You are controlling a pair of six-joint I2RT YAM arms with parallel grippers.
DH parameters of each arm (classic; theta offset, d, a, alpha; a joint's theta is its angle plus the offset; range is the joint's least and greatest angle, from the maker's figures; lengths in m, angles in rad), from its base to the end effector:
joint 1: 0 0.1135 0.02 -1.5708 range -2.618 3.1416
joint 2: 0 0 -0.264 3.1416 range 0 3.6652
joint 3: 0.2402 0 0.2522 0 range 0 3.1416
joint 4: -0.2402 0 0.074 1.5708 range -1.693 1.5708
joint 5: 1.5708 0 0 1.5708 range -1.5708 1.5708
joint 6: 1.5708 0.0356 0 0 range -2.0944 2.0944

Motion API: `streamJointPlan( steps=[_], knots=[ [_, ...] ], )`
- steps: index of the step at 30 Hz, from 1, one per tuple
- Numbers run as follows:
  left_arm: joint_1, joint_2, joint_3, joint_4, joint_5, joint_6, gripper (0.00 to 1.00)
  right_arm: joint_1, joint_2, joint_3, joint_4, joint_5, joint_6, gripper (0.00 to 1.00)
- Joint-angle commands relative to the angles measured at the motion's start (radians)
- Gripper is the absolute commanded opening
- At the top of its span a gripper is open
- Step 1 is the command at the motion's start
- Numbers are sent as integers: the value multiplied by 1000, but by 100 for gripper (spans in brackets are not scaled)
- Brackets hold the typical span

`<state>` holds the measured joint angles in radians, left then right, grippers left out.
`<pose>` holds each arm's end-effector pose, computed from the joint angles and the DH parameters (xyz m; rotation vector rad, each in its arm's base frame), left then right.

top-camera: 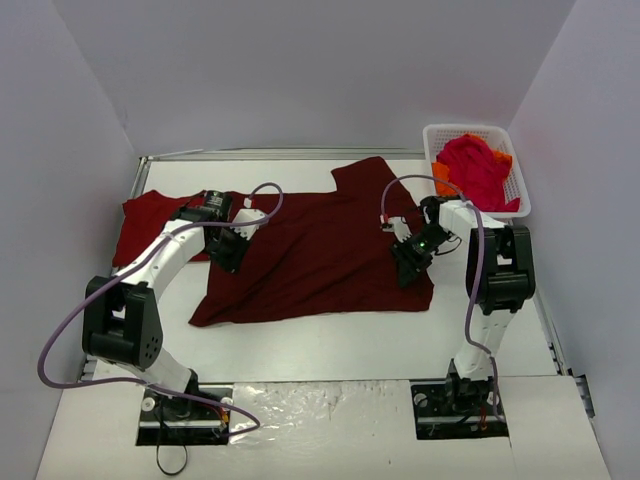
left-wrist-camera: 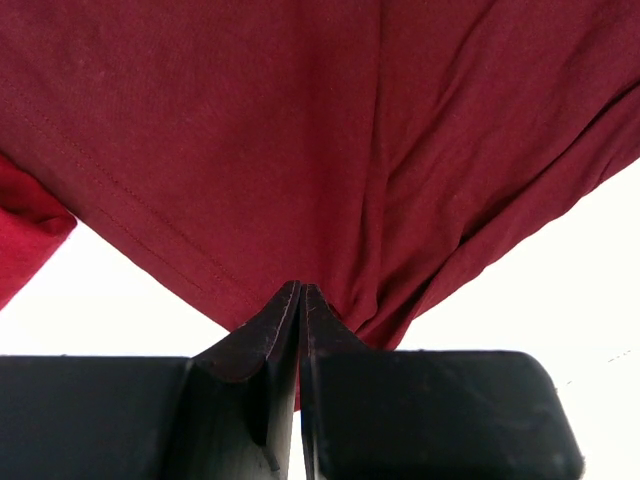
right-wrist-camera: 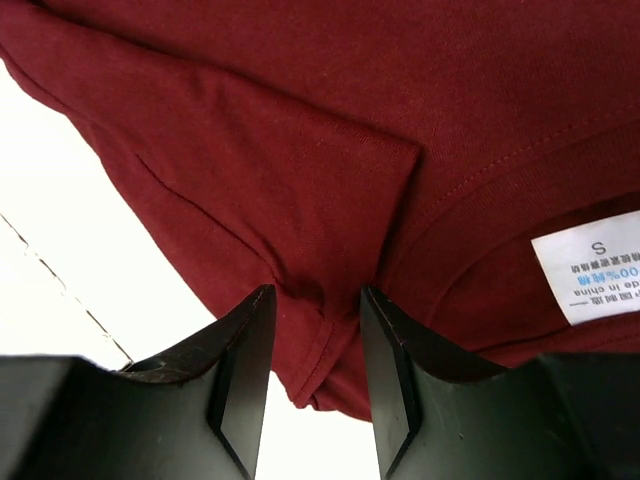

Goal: Fold and stack the t-shirts
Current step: Flatten out the tshirt

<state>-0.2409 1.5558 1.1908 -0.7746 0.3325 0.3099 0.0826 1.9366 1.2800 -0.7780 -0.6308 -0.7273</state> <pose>0.2995 -0.0855 0.2483 0.8203 2.5422 -0.4275 0.3561 0.0505 0.1562 -1.1234 2.4677 0.7803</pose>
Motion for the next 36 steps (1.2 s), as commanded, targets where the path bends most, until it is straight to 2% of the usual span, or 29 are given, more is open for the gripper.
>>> streamJointPlan(
  steps=[1,5,8,13,20,28,32,36],
  knots=[
    [5,-39,-5,3,7,1,2,-3,12,24,-44,10,-11,35],
    [5,-39,-5,5,7,3,2,-3,21,25,-44,11,-11,33],
    [5,-37,-7,1,7,5,2,-3,24,24,-46,8,-11,17],
    [5,-39,-10,5,10,5,2,-3,4,13,-46,10,-11,0],
    [5,-45,-2,-5,10,8,2,-4,-91,5,-50,11,20,0],
    [5,-86,24,-67,14,44,2,-3,-399,76,-231,-102,-18,0],
    [5,-94,33,-129,10,119,2,-4,-533,32,-235,-64,-14,0],
    [5,-91,18,-190,-17,161,2,-14,-565,-33,-227,-30,-7,0]
  ],
)
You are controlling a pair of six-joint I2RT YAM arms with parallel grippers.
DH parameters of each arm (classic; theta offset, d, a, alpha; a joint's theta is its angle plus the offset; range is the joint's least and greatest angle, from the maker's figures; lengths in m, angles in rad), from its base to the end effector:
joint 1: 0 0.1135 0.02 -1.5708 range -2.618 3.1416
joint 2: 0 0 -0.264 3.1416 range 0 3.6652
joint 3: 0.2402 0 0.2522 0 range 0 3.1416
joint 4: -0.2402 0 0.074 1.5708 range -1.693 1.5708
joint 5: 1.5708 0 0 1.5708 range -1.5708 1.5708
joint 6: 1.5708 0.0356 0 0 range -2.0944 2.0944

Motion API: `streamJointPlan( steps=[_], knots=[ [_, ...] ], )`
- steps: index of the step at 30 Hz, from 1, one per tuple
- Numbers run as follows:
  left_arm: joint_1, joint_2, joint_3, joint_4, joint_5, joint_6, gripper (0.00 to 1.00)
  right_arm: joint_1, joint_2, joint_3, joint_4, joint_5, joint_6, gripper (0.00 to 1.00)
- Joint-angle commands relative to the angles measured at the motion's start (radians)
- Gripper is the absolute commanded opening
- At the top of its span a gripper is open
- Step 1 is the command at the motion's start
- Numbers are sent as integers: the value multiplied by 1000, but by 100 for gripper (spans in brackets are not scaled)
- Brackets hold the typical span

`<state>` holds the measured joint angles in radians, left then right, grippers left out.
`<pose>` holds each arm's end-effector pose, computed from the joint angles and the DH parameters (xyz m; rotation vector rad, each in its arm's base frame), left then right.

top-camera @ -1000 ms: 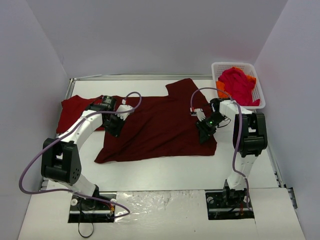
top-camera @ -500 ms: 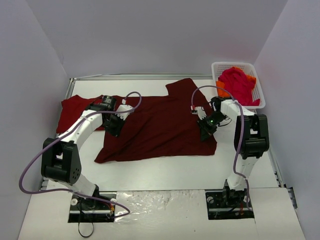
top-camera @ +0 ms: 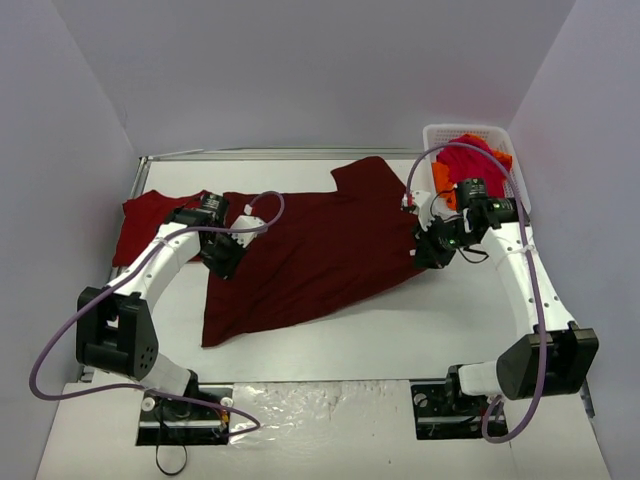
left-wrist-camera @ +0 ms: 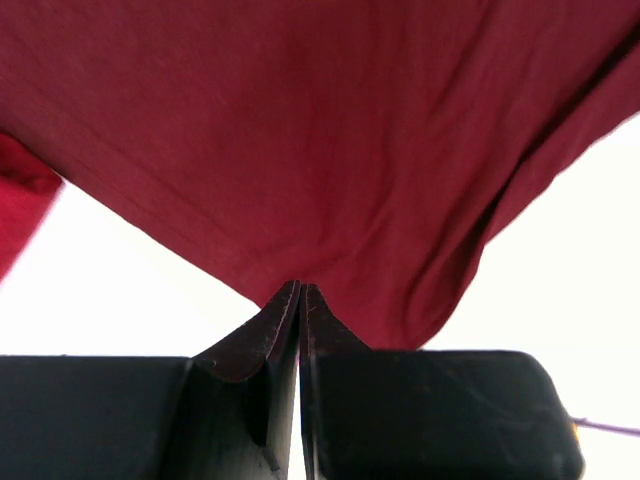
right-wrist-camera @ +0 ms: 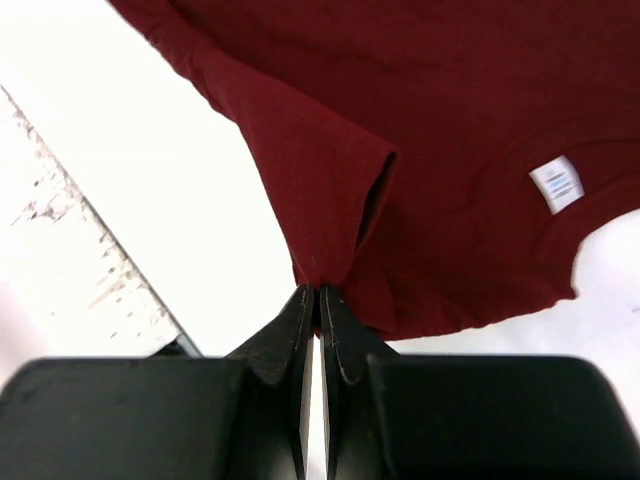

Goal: Fold and stack the t-shirts
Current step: Flatten out the tshirt

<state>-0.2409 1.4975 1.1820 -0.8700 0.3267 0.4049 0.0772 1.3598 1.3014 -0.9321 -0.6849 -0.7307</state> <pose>0.2815 -0.0809 0.2580 0.9409 2.5377 -0.4011 0.2659 0.0432 0.3323 -1.1431 2.0436 0.5630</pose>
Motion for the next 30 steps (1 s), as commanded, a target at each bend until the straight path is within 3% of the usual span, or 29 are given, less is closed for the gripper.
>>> streamJointPlan(
  steps=[1,16,17,18,24,30],
  knots=[
    [5,-34,24,-107,-5,86,2,-10,9,-65,-86,30,-7,0],
    [3,-33,-56,-139,15,130,2,1,10,-117,-252,79,-168,0],
    [3,-31,-58,-138,15,130,2,6,2,-131,-252,100,-179,5],
    [3,-29,-58,-136,14,130,2,12,-2,-145,-252,138,-185,29],
    [0,1,-39,-132,11,118,2,30,27,-201,-254,211,-182,44],
    [-12,20,-36,-110,11,97,2,13,45,-134,-217,180,-202,45]
  ],
)
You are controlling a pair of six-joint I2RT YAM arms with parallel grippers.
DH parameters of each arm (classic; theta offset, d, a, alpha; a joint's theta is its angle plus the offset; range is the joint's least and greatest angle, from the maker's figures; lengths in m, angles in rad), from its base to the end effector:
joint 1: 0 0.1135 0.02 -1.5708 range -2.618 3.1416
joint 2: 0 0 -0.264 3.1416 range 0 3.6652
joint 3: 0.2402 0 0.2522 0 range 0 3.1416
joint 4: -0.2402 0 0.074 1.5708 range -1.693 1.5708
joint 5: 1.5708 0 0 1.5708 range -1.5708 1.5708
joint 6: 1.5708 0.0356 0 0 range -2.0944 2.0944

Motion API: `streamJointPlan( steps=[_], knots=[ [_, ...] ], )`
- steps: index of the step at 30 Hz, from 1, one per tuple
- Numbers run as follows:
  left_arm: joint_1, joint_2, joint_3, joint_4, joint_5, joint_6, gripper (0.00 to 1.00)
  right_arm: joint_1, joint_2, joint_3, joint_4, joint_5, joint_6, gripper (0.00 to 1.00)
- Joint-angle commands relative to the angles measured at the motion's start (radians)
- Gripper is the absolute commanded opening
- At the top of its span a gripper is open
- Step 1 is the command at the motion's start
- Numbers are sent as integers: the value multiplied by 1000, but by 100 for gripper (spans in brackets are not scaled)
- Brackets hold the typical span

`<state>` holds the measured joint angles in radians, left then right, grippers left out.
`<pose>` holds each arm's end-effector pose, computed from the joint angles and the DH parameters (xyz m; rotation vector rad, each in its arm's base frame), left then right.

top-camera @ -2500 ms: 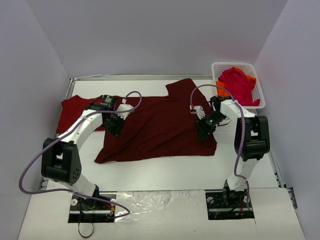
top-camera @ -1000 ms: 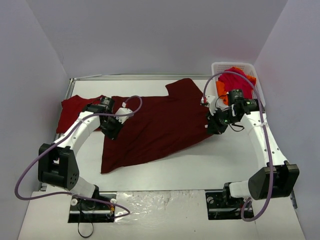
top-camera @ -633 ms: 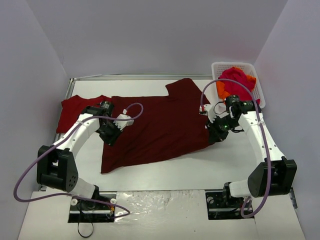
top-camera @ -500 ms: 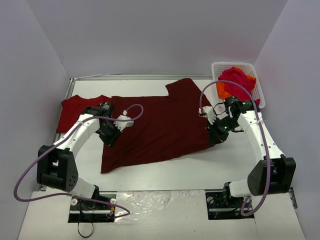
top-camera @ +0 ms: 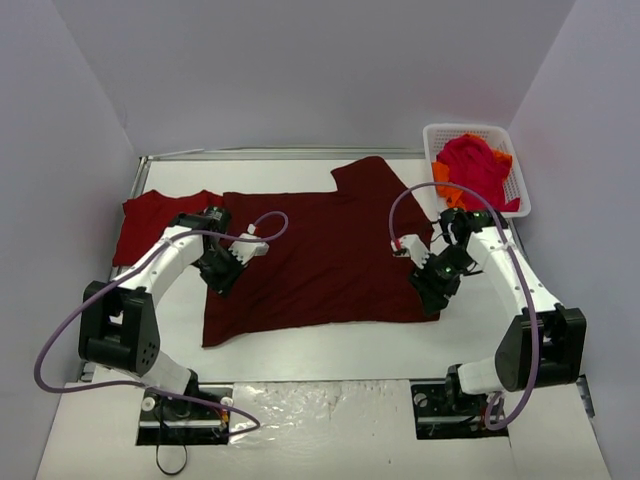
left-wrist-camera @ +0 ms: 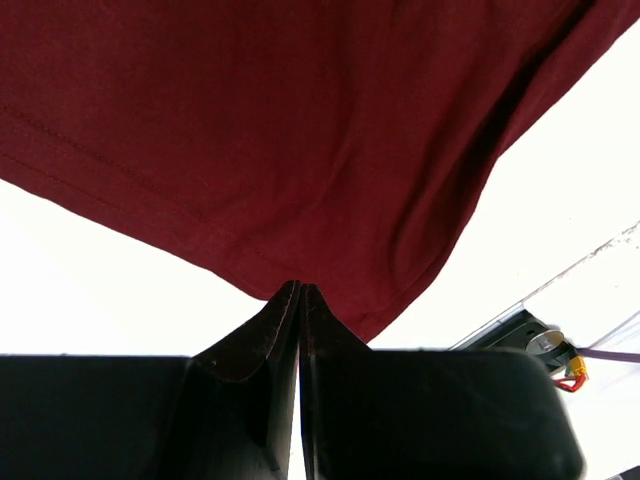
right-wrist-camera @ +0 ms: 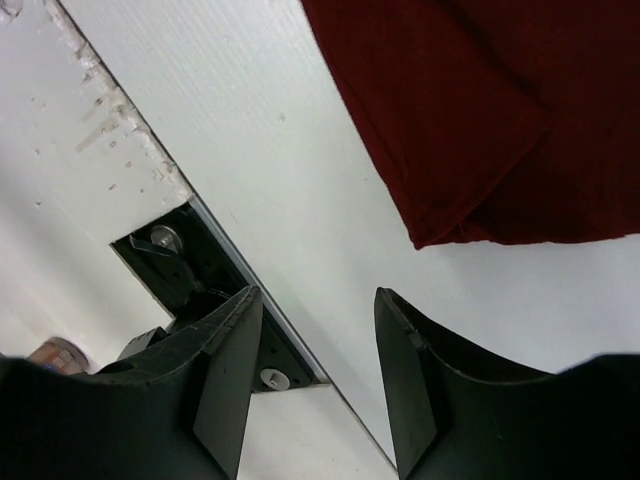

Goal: Fold and stack the t-shirts
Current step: Flatten out the tshirt

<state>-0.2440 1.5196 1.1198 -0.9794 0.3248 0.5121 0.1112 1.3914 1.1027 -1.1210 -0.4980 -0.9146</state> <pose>0.2651 -0.0777 0.2313 1.1047 2.6586 -0.4304 0.2383 0.0437 0.2571 -1.3976 2.3668 0.5564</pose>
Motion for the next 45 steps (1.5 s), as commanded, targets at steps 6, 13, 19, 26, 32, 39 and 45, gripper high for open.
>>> streamJointPlan(
  steps=[6,13,19,26,32,39,45],
  knots=[
    [1,36,87,137,-7,-173,2,-30,131,192,257,12,203,0],
    [29,232,320,211,71,-306,2,-25,423,374,398,58,359,0],
    [31,439,471,205,85,-362,2,-25,613,453,423,91,378,0],
    [31,554,499,189,10,-371,2,-25,699,503,428,98,378,0],
    [35,623,528,168,-89,-380,2,-25,771,545,426,102,381,0],
    [52,728,664,104,-119,-385,2,-24,853,621,426,116,396,0],
    [72,832,857,50,-118,-388,2,-27,952,732,425,142,427,0]
  ],
)
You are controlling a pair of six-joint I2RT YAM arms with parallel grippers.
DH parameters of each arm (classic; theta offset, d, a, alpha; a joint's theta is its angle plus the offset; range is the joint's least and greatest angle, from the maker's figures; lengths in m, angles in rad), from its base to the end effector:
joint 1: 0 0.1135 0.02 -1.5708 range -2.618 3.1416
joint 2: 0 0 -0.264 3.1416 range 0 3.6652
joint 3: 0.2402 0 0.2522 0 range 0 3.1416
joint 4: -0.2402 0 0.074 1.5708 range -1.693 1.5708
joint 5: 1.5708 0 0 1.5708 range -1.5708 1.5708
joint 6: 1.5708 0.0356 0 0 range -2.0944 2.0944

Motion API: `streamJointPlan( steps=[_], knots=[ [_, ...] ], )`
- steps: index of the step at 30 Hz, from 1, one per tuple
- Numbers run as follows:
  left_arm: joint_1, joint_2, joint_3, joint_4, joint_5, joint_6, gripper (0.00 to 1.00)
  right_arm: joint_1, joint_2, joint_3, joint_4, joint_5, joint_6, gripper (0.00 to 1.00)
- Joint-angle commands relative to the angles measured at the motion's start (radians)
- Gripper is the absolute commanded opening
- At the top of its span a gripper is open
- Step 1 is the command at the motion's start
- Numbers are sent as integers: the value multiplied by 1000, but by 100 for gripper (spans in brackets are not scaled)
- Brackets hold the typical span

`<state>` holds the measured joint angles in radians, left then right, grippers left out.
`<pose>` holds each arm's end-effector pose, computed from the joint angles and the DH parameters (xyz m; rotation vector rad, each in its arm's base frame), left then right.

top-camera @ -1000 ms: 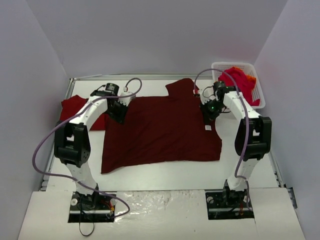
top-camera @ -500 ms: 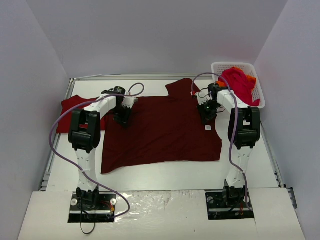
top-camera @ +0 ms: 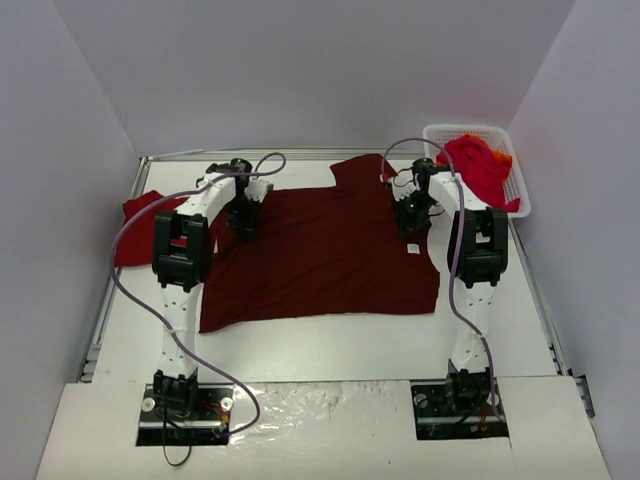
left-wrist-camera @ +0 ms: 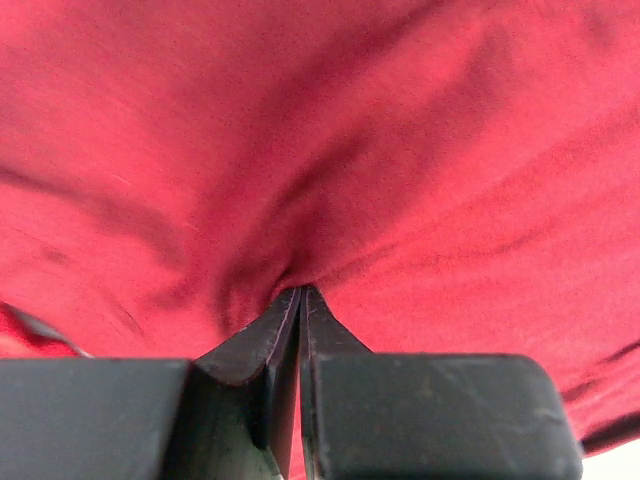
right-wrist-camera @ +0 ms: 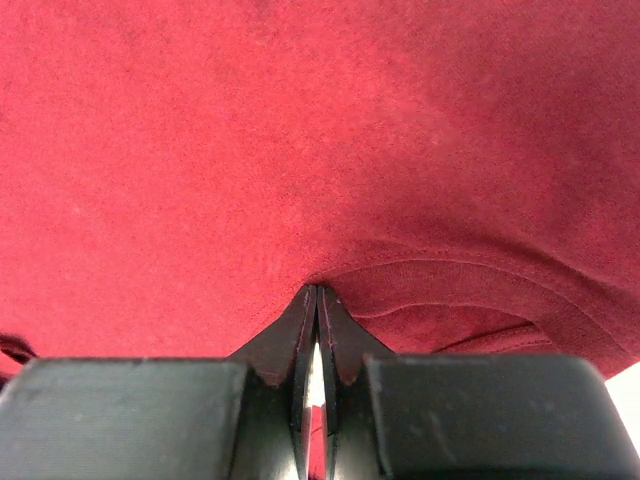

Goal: Fold and stack the t-shirts
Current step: Flatten out the tshirt

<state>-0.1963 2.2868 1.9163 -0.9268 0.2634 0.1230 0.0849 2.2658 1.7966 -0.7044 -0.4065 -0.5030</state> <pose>0.4617 -0.1013 0.1756 0.5049 2.8084 -0.3921 0.4730 0.0544 0.1606 -0.8702 2.4964 0.4222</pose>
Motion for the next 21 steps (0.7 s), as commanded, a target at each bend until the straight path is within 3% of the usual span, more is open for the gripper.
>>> streamJointPlan(
  steps=[1,13,17,21],
  knots=[
    [29,85,123,-13,-61,0,2,-1,90,79,6,58,18,0],
    [41,355,622,-98,-93,-34,2,4,345,487,2,155,110,0],
    [41,339,659,-72,-92,-52,2,13,333,492,0,155,106,0],
    [38,238,552,-38,-84,-49,2,19,241,422,6,124,80,0]
  ],
)
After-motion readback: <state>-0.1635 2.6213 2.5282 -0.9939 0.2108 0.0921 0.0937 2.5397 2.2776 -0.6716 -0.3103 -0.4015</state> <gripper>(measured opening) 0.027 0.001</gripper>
